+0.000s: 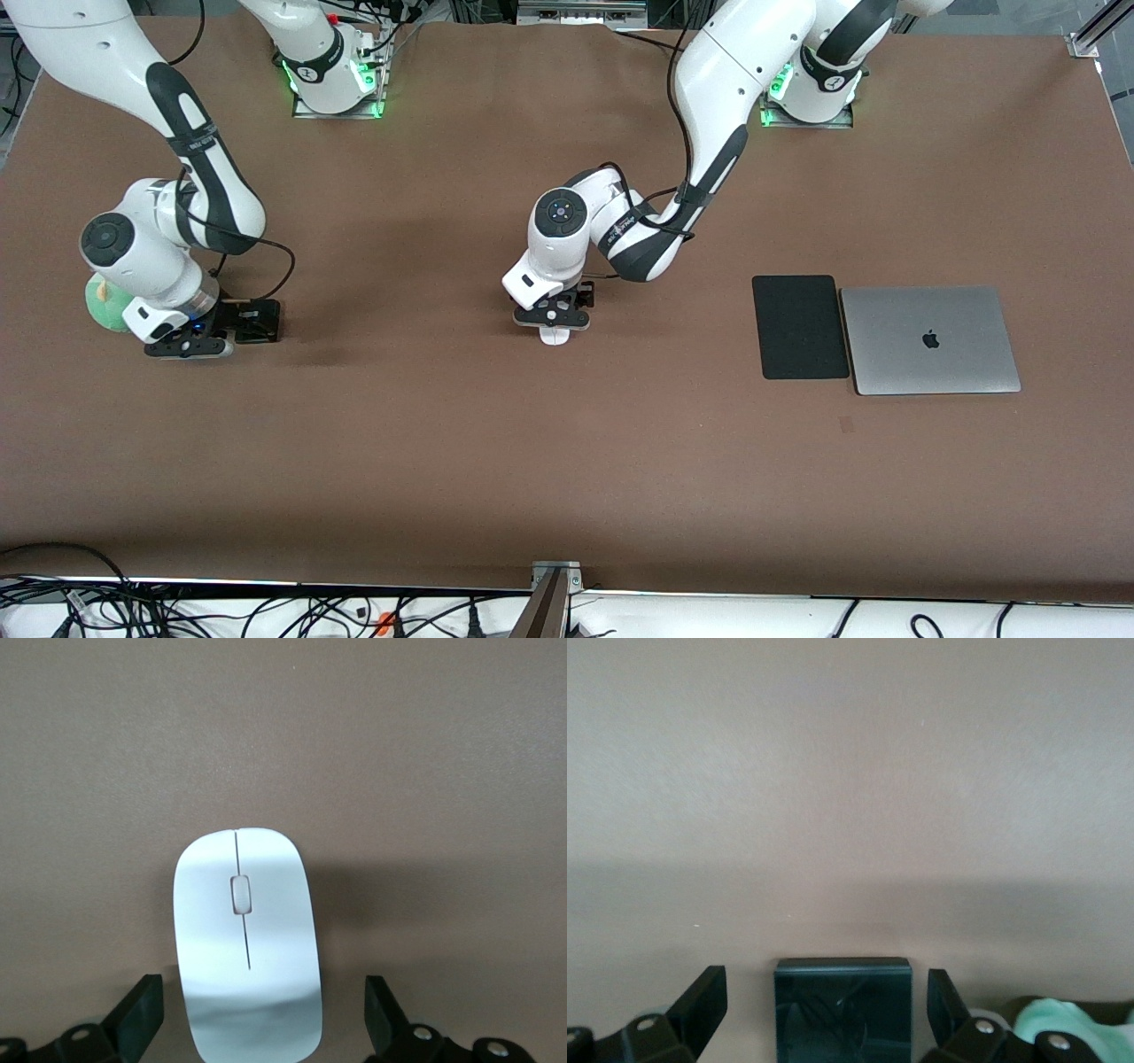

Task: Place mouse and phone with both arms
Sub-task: 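Release the phone and raise the right gripper while the left gripper lifts the mouse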

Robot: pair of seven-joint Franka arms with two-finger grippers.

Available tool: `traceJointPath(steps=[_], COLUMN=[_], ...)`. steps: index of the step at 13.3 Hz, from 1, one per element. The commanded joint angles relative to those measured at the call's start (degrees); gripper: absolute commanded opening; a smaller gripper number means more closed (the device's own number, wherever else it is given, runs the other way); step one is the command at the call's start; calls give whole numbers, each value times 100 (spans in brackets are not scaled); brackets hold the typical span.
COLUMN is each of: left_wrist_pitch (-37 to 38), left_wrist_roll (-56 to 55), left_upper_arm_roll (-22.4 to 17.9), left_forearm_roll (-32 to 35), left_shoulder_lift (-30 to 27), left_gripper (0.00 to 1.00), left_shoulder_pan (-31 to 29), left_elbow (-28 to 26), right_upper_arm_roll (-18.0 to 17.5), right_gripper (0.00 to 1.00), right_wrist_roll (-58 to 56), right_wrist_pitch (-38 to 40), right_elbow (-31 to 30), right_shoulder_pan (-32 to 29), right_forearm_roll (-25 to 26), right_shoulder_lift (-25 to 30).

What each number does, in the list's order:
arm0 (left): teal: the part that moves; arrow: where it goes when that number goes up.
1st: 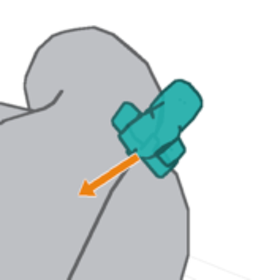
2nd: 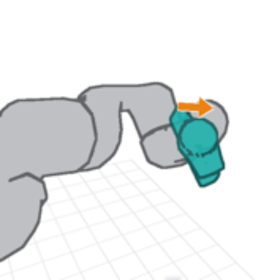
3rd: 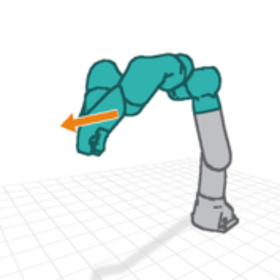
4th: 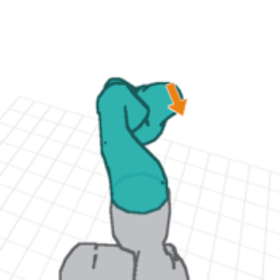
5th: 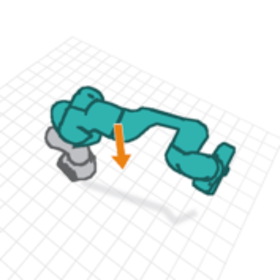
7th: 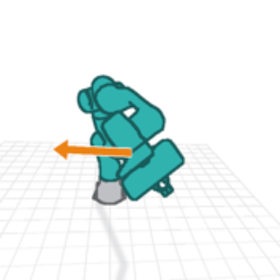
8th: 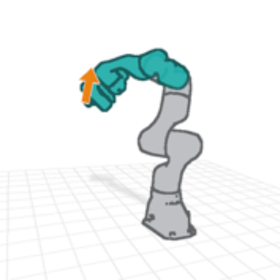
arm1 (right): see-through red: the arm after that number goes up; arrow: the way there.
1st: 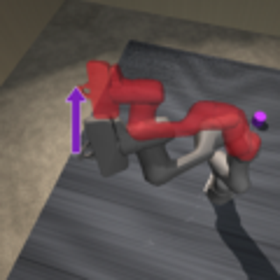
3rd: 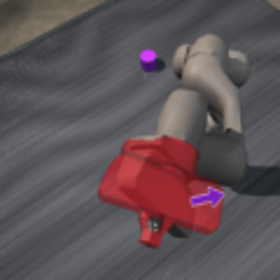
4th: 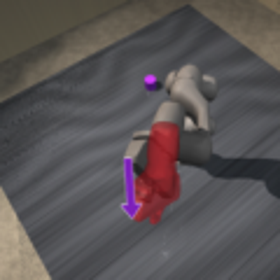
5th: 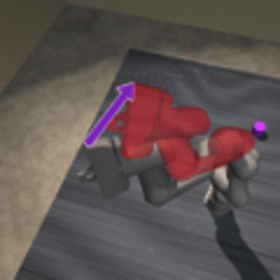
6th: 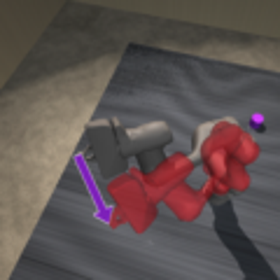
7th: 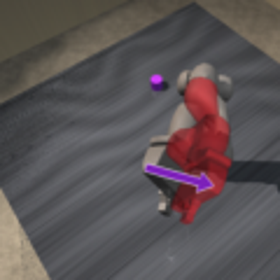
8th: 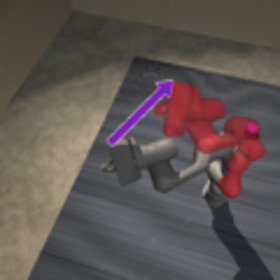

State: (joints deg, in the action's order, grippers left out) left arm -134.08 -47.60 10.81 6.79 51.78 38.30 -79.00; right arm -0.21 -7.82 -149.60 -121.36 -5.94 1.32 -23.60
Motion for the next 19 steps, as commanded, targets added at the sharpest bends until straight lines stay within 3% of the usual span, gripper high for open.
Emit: traceJointPath(steps=[1,5,8,12,19], left_wrist_pitch=[-31,-101,-92,-84,811], left_wrist_roll=[-48,-22,-13,197,979], left_upper_arm_roll=[-53,-53,-53,-62,200], left_forearm_roll=[173,182,375,384,296], left_shoulder_lift=[148,175,166,105,-518], left_gripper=[100,97,59,26,27], left_shoulder_pan=[72,72,37,-15,-883], left_elbow=[201,201,201,201,104], right_upper_arm_roll=[-85,-111,-111,-111,-94], right_gripper=[100,100,100,100,100], right_wrist_roll=[-106,-71,-53,-44,-62], right_wrist_pitch=[1165,3142,4409,5387,5994], right_elbow=[532,1595,2307,2871,2969], right_shoulder_pan=[-74,-65,-65,-65,-48], right_forearm_roll=[-157,-369,-369,-360,-351], right_shoulder_lift=[399,803,1137,1463,2078])
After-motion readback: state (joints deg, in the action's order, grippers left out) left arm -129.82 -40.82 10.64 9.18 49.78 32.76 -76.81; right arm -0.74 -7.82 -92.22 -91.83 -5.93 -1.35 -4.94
